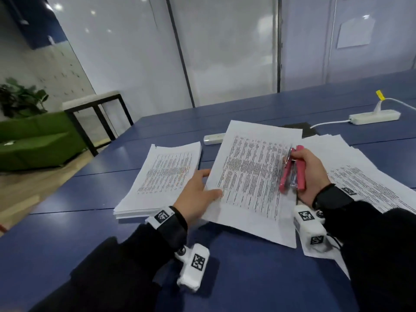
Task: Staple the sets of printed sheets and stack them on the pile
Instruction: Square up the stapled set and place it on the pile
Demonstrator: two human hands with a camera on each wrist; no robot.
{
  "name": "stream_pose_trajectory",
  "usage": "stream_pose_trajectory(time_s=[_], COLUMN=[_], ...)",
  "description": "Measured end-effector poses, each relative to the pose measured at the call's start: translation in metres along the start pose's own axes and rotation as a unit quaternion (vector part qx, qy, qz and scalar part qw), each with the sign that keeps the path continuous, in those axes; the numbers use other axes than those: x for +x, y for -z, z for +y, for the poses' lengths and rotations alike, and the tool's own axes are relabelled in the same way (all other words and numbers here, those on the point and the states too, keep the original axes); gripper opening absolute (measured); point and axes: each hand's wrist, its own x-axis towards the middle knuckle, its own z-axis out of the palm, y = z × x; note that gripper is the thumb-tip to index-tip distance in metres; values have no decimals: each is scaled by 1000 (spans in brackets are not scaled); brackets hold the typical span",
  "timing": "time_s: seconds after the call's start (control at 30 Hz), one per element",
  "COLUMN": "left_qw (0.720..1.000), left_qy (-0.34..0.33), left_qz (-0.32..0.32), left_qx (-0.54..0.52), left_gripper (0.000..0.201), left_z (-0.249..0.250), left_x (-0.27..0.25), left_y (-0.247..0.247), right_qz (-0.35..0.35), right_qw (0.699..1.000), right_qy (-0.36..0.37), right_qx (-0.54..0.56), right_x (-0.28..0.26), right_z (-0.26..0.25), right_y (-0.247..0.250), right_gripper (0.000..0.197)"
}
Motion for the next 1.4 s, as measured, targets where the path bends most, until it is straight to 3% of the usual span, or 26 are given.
stream_pose_trajectory(time_s=[0.13, 0.27, 0.4, 0.53, 0.67, 0.87, 1.4], left_qw=[1000, 994, 981, 972, 965, 956, 945], left_qy=[-8, 16, 74, 123, 139, 103, 114], left_qz=[16, 104, 176, 202, 215, 198, 179], left_qx=[25, 9, -26, 10, 61, 188, 248], left_gripper=[49, 45, 43, 42, 46, 46, 46], left_z=[0, 4, -17, -48, -78, -68, -66], left_x=[-5, 16, 32, 32, 36, 37, 40], left_y=[24, 95, 176, 214, 215, 202, 199], right_qz=[2, 19, 30, 39, 45, 43, 36], right_qw=[999, 998, 995, 991, 989, 990, 990], right_qy=[-37, -54, -48, -57, -62, -52, -56], right_qx=[-16, -32, -81, -110, -123, -123, -123], right_x=[-2, 2, 2, 2, 0, -2, -5], right_z=[4, 4, 5, 5, 5, 5, 4], right_y=[-5, -7, -7, -8, -8, -10, -9], right_gripper=[14, 33, 31, 38, 42, 32, 35])
